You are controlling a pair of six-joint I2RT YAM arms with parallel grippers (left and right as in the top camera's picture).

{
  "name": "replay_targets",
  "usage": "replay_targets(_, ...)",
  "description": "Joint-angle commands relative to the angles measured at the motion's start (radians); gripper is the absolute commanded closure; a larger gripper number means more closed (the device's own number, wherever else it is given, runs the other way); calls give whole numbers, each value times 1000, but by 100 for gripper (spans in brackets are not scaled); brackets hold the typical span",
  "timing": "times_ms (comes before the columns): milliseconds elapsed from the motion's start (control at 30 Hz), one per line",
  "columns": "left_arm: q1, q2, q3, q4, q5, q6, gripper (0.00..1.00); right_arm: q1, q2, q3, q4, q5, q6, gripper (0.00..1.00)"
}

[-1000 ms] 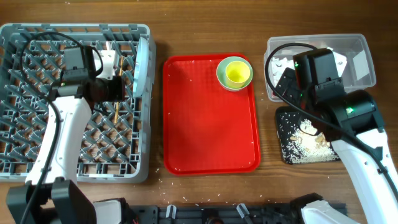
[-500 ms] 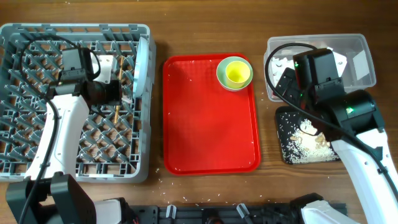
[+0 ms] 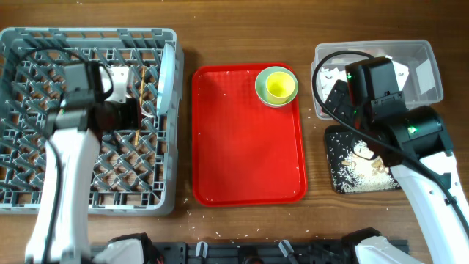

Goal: Sort waste into correct bins and load items into the dishwasher rack

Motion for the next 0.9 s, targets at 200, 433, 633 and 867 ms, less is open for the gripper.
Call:
replay_targets(200, 8, -517, 2, -140, 24, -166, 0, -2, 2, 4, 2, -6, -11, 0)
replay_targets(433, 8, -614, 2, -315, 24, -468, 0, -2, 2, 4, 2, -6, -10, 0)
replay_targets(633, 8, -613, 2, -402, 27, -467, 0, -2, 2, 4, 2, -6, -10, 0)
replay_targets(867, 8, -613, 2, -402, 27, -467, 0, -2, 2, 4, 2, -6, -11, 0)
